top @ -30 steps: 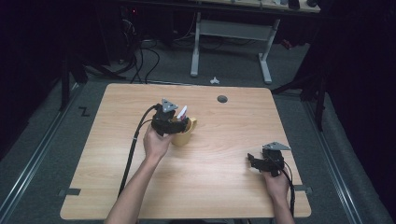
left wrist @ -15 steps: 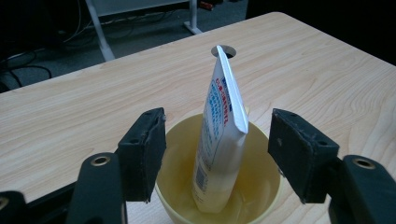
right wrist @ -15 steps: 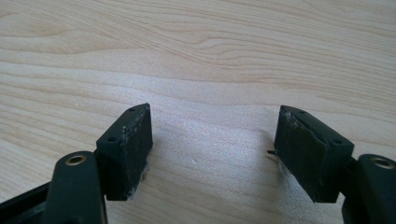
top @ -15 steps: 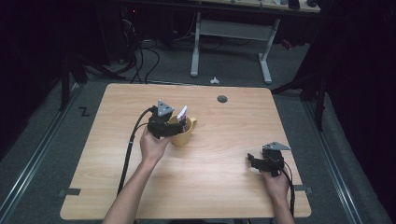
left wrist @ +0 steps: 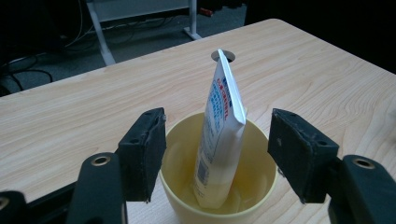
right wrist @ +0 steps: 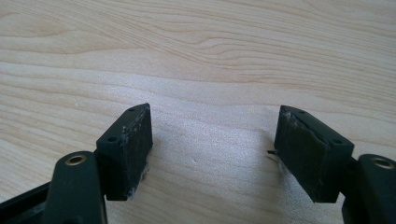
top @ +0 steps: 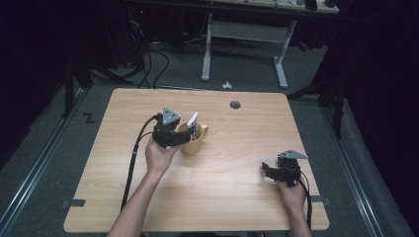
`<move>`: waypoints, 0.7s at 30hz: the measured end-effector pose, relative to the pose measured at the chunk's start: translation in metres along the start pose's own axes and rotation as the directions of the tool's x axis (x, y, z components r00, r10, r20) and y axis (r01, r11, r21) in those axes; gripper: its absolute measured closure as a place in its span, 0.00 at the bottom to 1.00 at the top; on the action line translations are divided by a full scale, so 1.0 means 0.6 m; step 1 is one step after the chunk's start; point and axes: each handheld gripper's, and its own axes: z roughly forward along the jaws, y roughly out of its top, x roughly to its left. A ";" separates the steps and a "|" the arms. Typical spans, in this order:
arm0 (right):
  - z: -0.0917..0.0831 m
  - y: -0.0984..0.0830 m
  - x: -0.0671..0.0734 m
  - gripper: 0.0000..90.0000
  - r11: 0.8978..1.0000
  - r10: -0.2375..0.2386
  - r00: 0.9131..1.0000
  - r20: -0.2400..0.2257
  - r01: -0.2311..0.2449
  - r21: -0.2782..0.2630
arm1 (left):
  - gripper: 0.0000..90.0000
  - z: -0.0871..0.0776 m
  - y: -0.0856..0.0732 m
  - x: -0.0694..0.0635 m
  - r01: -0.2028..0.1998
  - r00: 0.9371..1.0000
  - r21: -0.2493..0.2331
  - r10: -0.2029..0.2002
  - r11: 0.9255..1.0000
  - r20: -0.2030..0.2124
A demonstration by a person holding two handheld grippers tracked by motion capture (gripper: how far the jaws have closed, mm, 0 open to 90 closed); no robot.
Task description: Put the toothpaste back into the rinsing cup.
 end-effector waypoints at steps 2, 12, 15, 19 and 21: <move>0.000 0.000 0.000 0.31 1.000 0.000 1.000 0.000 0.000 0.000 | 0.41 -0.002 -0.002 0.001 -0.002 1.000 -0.001 0.002 1.000 -0.004; 0.000 0.000 0.000 0.31 1.000 0.000 1.000 0.000 0.000 0.000 | 0.41 -0.017 -0.008 0.006 0.009 1.000 -0.015 -0.009 1.000 -0.005; 0.000 0.000 0.000 0.31 1.000 0.000 1.000 0.000 0.000 0.000 | 0.41 -0.024 -0.008 0.010 0.013 1.000 -0.021 -0.013 1.000 -0.009; 0.000 0.000 0.000 0.31 1.000 0.000 1.000 0.000 0.000 0.000 | 0.41 -0.028 -0.008 0.007 0.007 1.000 -0.023 -0.007 1.000 -0.002; 0.000 0.000 0.000 0.31 1.000 0.000 1.000 0.000 0.000 0.000 | 0.41 -0.029 -0.008 0.006 0.004 1.000 -0.022 -0.004 1.000 -0.002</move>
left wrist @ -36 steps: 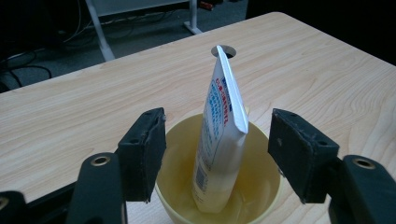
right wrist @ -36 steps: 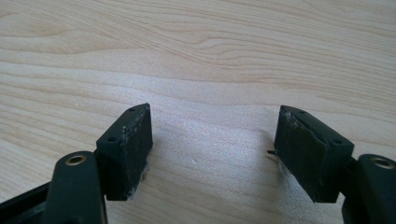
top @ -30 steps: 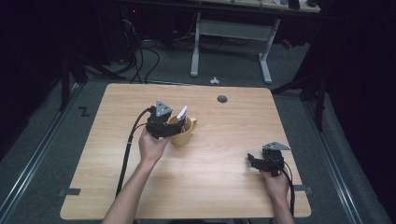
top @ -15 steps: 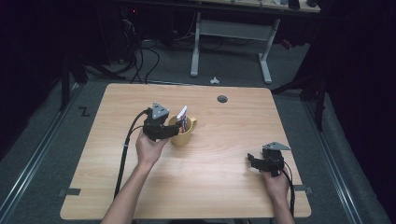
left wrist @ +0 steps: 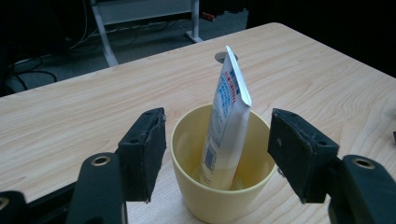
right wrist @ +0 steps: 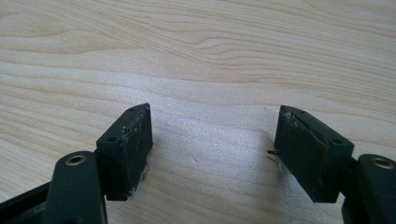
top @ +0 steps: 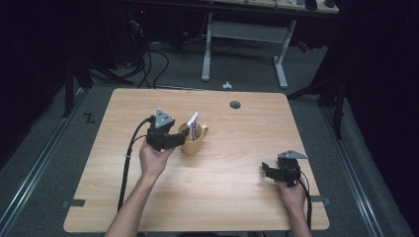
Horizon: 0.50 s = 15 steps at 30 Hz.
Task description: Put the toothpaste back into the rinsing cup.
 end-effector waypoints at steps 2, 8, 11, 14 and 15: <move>0.000 0.000 0.000 0.31 1.000 0.000 1.000 0.000 0.000 0.000 | 0.41 -0.002 0.000 0.000 0.002 1.000 -0.004 -0.002 1.000 0.000; 0.000 0.000 0.000 0.31 1.000 0.000 1.000 0.000 0.000 0.000 | 0.41 -0.009 0.000 0.003 0.011 1.000 -0.015 -0.011 1.000 -0.002; 0.000 0.000 0.000 0.31 1.000 0.000 1.000 0.000 0.000 0.000 | 0.41 -0.011 0.000 0.005 0.012 1.000 -0.015 -0.012 1.000 -0.003; 0.000 0.000 0.000 0.31 1.000 0.000 1.000 0.000 0.000 0.000 | 0.42 -0.015 -0.002 0.009 0.021 1.000 -0.022 -0.021 1.000 -0.009; 0.000 0.000 0.000 0.31 1.000 0.000 1.000 0.000 0.000 0.000 | 0.42 -0.015 -0.002 0.009 0.021 1.000 -0.022 -0.021 1.000 -0.009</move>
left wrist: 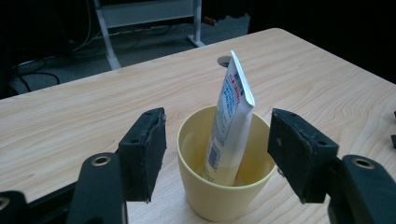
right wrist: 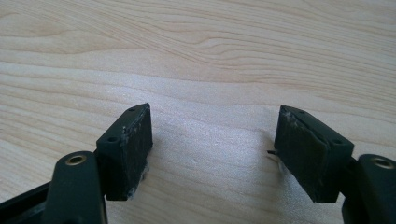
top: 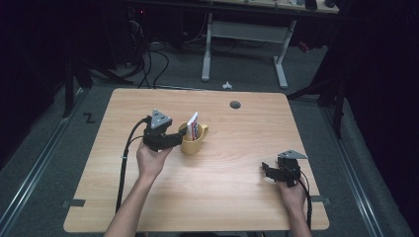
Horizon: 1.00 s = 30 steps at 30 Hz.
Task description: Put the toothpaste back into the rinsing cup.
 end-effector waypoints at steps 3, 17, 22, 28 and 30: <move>0.000 0.000 0.000 0.31 1.000 0.000 1.000 0.000 0.000 0.000 | 0.42 -0.004 -0.002 0.004 0.009 1.000 -0.005 -0.009 1.000 -0.005; 0.000 0.000 0.000 0.31 1.000 0.000 1.000 0.000 0.000 0.000 | 0.42 -0.015 -0.010 0.017 0.036 0.999 -0.008 -0.036 0.999 -0.011; 0.000 0.000 0.000 0.31 1.000 0.000 1.000 0.000 0.000 0.000 | 0.42 -0.020 -0.011 0.019 0.034 0.999 -0.005 -0.034 0.999 -0.017; 0.000 0.000 0.000 0.31 1.000 0.000 1.000 0.000 0.000 0.000 | 0.42 -0.026 -0.013 0.023 0.038 0.999 -0.010 -0.038 0.999 -0.022; 0.000 0.000 0.000 0.31 1.000 0.000 1.000 0.000 0.000 0.000 | 0.42 -0.028 -0.014 0.024 0.036 0.999 -0.007 -0.036 0.999 -0.026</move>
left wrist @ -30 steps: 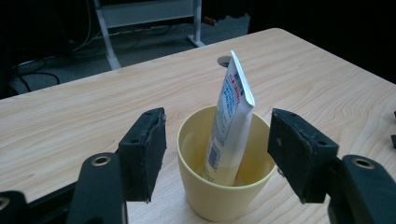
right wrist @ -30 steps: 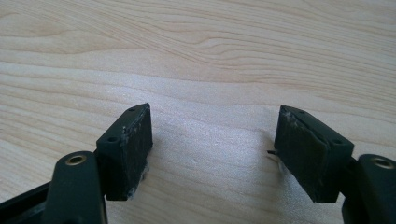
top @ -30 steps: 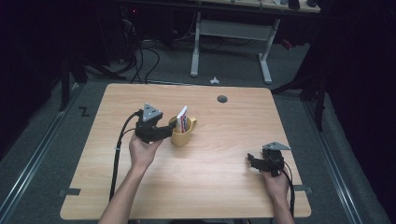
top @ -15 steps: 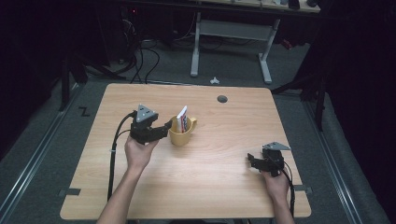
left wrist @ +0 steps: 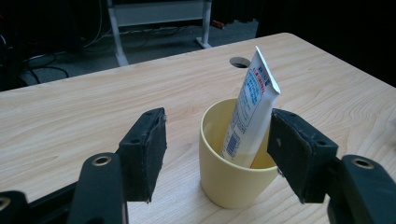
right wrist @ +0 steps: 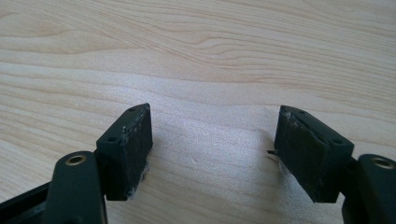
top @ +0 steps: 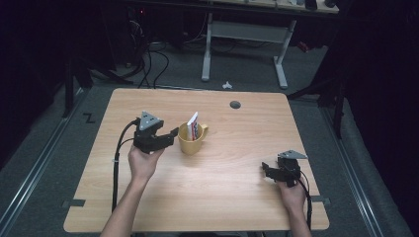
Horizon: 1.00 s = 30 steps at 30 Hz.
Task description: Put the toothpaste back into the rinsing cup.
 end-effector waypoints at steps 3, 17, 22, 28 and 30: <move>0.000 0.000 0.000 0.31 1.000 0.000 1.000 0.000 0.000 0.000 | 0.42 -0.004 0.000 0.002 -0.001 1.000 -0.002 0.001 1.000 -0.004; 0.000 0.000 0.000 0.31 1.000 0.000 1.000 -0.001 0.000 0.000 | 0.42 -0.023 -0.002 0.009 0.000 1.000 -0.010 0.000 1.000 -0.014; 0.000 0.000 0.000 0.31 1.000 0.000 1.000 0.000 0.000 0.000 | 0.42 -0.027 -0.005 0.013 0.010 1.000 -0.015 -0.010 1.000 -0.018; 0.000 0.000 0.000 0.31 1.000 0.000 1.000 0.000 0.000 0.000 | 0.42 -0.036 -0.009 0.019 0.022 0.999 -0.022 -0.022 1.000 -0.023; 0.000 0.000 0.000 0.31 1.000 0.000 1.000 0.000 0.000 0.000 | 0.42 -0.037 -0.009 0.020 0.022 0.999 -0.022 -0.022 1.000 -0.024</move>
